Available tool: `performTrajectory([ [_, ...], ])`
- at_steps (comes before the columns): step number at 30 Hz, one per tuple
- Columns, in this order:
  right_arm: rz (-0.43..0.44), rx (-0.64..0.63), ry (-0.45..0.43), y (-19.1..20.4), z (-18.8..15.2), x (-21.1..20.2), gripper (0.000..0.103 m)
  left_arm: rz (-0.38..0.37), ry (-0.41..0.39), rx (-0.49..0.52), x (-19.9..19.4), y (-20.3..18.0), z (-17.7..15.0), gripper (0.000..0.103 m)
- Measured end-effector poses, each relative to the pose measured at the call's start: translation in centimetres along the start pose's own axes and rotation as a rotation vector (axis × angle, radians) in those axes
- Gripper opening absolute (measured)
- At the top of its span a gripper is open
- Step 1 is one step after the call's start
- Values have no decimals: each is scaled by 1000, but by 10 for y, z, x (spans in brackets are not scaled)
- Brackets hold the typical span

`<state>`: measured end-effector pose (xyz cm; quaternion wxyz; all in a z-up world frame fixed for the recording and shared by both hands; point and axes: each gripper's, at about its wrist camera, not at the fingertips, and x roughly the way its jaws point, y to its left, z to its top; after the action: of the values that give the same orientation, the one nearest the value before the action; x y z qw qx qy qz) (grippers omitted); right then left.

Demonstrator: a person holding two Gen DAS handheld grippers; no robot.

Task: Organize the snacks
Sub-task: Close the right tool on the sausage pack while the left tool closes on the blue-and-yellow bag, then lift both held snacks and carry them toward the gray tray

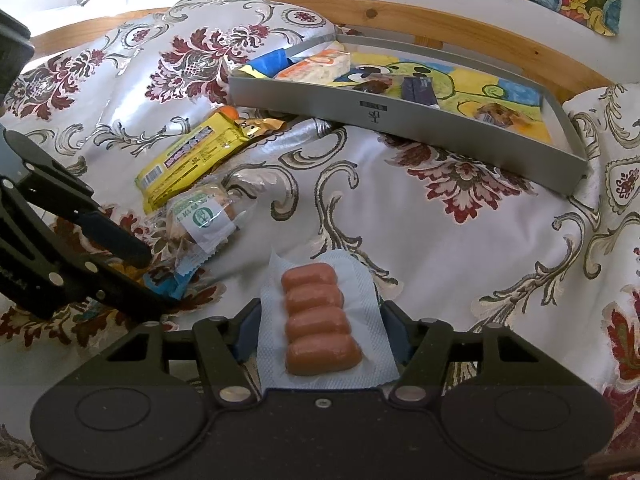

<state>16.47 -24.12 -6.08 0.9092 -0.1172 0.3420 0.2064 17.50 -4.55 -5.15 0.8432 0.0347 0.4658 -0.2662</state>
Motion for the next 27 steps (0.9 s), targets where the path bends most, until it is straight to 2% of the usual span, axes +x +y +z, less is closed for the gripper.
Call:
performTrajectory([
  [3, -3, -10, 9, 3, 1, -2, 64, 2, 5, 6, -1, -2, -1, 56],
  [5, -12, -26, 9, 6, 0, -2, 64, 14, 8, 3, 1, -1, 0, 61],
  [7, -14, -31, 8, 6, 0, -3, 64, 34, 15, 6, 5, 0, 1, 72],
  [13, -12, -20, -14, 4, -4, 0, 67, -13, 47, 5, 17, 2, 9, 86],
  [15, -5, -8, -12, 2, -4, 1, 68, -8, 54, 18, 20, 0, 10, 84],
  [18, -4, -9, -8, 3, -4, 1, 66, 5, 50, 47, 19, -4, 8, 73],
  [20, -5, -13, -1, 4, -3, 0, 65, -1, 49, 35, 17, -3, 7, 69],
  [22, -6, -14, 7, 4, -2, 0, 64, -9, 46, 18, 15, -2, 7, 60],
  [27, -10, -31, 16, 6, 0, -3, 62, -8, 45, -23, 6, -2, 2, 56],
])
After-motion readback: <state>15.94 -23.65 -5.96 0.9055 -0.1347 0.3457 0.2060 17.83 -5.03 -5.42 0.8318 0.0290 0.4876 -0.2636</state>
